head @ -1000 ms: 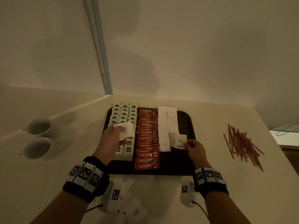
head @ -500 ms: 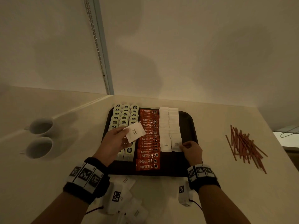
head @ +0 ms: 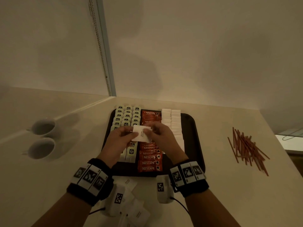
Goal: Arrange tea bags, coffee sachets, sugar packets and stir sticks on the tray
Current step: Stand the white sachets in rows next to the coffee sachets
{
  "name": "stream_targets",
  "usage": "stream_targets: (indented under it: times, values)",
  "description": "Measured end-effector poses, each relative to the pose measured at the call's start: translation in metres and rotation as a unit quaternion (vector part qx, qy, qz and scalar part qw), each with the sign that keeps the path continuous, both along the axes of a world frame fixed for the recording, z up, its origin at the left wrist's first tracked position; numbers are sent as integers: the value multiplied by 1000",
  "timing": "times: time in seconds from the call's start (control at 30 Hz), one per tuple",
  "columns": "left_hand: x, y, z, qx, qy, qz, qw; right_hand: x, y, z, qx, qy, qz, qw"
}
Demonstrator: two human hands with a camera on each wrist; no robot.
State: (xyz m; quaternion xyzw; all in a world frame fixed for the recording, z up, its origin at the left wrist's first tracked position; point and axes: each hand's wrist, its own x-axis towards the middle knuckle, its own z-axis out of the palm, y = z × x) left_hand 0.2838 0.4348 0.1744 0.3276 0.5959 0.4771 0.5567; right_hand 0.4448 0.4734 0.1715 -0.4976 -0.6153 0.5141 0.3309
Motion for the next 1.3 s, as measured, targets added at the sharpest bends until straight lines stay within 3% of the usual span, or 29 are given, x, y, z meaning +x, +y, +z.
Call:
stream_targets:
  times: [0.17, 0.37, 0.5, 0.6, 0.7, 0.87, 1.3]
  values:
    - [-3, 1, 4, 47, 22, 30, 998, -2, -16, -3, -53, 8, 11, 999]
    - [3, -3, 4, 61, 118, -22, 991, 7, -29, -8, -103, 58, -29, 993]
    - [-8, -10, 7, 21, 122, -54, 991, 44, -25, -21, -128, 103, -120, 979]
    - [-32, -24, 5, -4, 118, -78, 990, 78, -19, -43, -132, 32, -212, 968]
    - [-58, -44, -6, -28, 124, -76, 989, 99, -19, -71, -149, -70, -246, 955]
    - [-91, -80, -22, -63, 115, -25, 991, 102, -24, -100, -171, -132, -233, 948]
    - [-135, -138, -43, -164, 95, 54, 980, 84, -15, -107, -112, -246, -216, 938]
